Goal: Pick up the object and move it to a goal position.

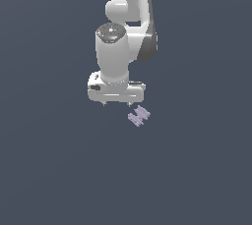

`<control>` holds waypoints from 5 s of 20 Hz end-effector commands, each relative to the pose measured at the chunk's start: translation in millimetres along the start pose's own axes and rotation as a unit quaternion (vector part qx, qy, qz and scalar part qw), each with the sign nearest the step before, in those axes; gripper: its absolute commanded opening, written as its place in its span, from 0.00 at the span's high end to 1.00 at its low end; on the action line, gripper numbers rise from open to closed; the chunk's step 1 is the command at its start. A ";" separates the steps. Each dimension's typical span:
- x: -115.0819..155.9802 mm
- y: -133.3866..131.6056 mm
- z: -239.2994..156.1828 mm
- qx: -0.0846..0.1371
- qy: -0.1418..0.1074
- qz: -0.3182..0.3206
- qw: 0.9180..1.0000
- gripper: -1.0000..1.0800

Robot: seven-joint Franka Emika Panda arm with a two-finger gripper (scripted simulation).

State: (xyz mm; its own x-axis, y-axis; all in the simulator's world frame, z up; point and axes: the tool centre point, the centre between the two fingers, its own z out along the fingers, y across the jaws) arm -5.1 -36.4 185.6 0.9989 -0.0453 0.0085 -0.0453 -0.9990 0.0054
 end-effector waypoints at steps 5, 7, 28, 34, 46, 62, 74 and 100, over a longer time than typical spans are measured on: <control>0.9 -1.8 -3.6 0.003 0.004 -0.001 1.000 0.19; 1.9 -4.0 -8.2 0.007 0.008 -0.002 1.000 0.19; 13.5 -67.7 -163.0 0.073 0.154 -0.057 0.984 0.19; 7.1 -91.8 -212.9 0.072 0.203 -0.083 0.973 0.19; -14.2 -146.2 -275.9 0.034 0.275 -0.141 0.951 0.19; -33.5 -214.7 -254.0 -0.066 0.298 -0.219 0.927 0.19; -34.1 -231.0 -155.9 -0.152 0.253 -0.267 0.917 0.19; -67.5 -139.9 94.0 -0.256 0.077 -0.306 0.914 0.19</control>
State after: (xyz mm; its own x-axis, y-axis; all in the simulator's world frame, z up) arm -63.4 109.3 96.2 0.8257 0.5642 -0.0019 0.4816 -0.7030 0.5233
